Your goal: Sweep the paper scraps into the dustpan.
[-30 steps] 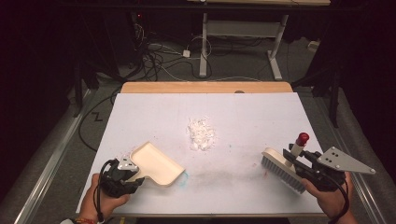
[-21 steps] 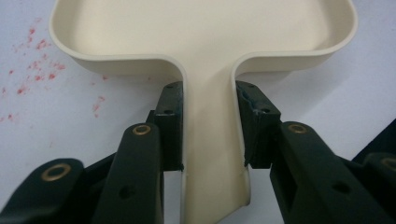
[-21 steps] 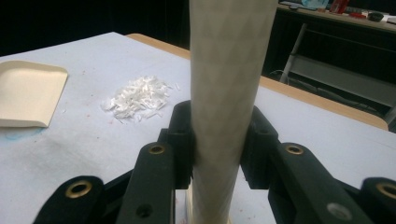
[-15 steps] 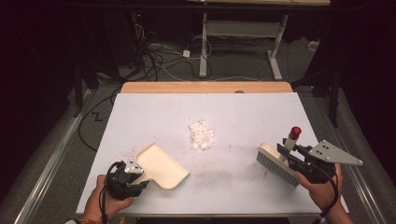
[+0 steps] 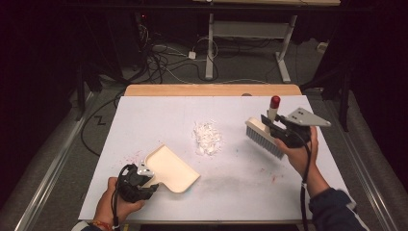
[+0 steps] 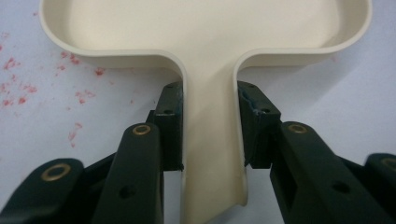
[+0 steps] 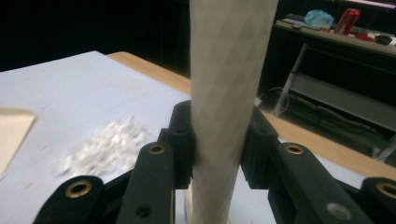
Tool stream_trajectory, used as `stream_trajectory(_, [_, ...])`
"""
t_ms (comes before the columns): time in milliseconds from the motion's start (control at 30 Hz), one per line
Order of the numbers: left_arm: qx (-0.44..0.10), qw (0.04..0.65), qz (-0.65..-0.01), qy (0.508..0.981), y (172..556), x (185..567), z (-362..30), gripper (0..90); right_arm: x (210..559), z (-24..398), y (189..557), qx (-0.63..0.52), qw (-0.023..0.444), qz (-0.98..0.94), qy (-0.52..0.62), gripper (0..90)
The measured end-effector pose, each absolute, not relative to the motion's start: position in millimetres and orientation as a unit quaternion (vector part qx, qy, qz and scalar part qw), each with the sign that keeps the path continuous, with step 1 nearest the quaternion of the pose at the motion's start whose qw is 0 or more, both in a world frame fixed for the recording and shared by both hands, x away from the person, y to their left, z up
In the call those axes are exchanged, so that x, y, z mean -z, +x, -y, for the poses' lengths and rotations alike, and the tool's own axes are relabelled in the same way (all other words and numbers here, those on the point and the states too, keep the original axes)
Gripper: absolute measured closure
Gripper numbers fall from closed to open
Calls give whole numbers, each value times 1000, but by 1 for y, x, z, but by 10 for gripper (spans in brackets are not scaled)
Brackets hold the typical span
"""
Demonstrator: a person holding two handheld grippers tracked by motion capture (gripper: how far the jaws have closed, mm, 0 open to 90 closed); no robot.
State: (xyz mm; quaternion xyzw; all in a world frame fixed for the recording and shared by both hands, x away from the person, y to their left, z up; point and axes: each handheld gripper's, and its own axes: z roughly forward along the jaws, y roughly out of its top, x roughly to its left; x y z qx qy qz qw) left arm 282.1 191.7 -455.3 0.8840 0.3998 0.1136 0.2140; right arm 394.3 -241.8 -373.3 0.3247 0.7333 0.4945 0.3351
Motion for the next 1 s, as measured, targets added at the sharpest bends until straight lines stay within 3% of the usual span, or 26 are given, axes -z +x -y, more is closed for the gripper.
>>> stream_trajectory(267, [-106,208,-400,886,291,460,-187,634,384,199,452,-495,337,-717,356,705])
stream_trajectory(467, [-102,208,-395,889,298,462,-183,634,384,168,475,-501,343,-707,362,705])
stream_trajectory(833, [-100,213,-391,890,306,461,-183,634,400,123,493,-502,338,-715,350,705])
stream_trajectory(1000, [-99,211,-392,890,310,463,-182,634,407,108,484,-522,301,-730,323,703])
